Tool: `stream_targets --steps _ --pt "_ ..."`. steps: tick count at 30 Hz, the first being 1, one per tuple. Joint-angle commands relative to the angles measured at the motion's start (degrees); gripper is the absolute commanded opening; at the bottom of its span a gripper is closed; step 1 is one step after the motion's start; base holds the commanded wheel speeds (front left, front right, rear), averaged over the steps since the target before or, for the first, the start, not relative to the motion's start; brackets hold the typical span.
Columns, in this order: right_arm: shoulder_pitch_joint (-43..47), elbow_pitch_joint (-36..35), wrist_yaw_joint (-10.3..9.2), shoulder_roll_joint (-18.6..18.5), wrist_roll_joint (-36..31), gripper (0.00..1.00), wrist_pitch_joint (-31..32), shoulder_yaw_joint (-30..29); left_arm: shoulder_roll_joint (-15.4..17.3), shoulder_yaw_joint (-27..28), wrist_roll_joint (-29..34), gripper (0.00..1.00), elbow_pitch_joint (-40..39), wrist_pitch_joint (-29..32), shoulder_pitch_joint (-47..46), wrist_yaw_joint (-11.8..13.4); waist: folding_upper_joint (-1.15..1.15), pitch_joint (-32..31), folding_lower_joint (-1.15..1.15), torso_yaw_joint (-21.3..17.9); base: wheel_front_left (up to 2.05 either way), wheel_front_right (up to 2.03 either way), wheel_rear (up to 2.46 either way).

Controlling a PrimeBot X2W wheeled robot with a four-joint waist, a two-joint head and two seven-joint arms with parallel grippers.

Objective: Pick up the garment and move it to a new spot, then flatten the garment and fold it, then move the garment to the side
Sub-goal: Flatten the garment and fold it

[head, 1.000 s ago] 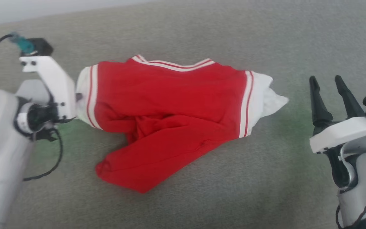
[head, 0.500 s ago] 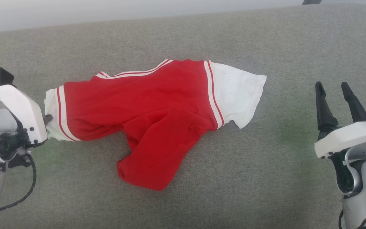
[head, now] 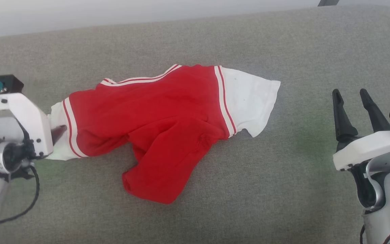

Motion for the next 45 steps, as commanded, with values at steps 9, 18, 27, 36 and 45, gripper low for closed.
stream_targets --steps 9,18,27,36,45 --pt "-0.5 -1.5 -0.02 -0.8 0.4 1.00 1.2 0.7 1.0 -1.8 3.0 1.00 6.7 1.5 -6.8 -0.9 0.00 1.8 0.00 -0.8 0.00 0.00 0.00" --pt "-1.2 -2.7 -0.02 -1.5 0.8 1.00 2.0 0.6 1.3 -3.1 4.3 1.00 12.8 3.2 -11.4 -1.3 0.00 4.6 0.00 -1.5 0.00 0.00 0.00" --pt "-1.7 -3.2 -0.02 -1.3 1.0 1.00 2.7 0.2 -3.4 -4.2 1.3 1.00 18.0 9.0 -11.2 -0.2 0.00 6.1 0.00 -1.2 0.00 0.00 0.00" --pt "-2.4 -3.9 -0.02 -1.7 0.5 1.00 4.3 -0.1 -6.2 -3.9 -1.2 0.88 15.1 15.9 -11.7 4.8 0.00 6.4 0.00 -0.3 0.00 0.00 0.00" --pt "-5.6 -2.5 -0.02 -3.2 2.3 1.00 10.1 2.3 -6.3 -3.1 -0.6 0.00 12.3 9.9 -12.4 3.7 0.00 7.4 0.00 0.9 0.00 0.00 0.00"
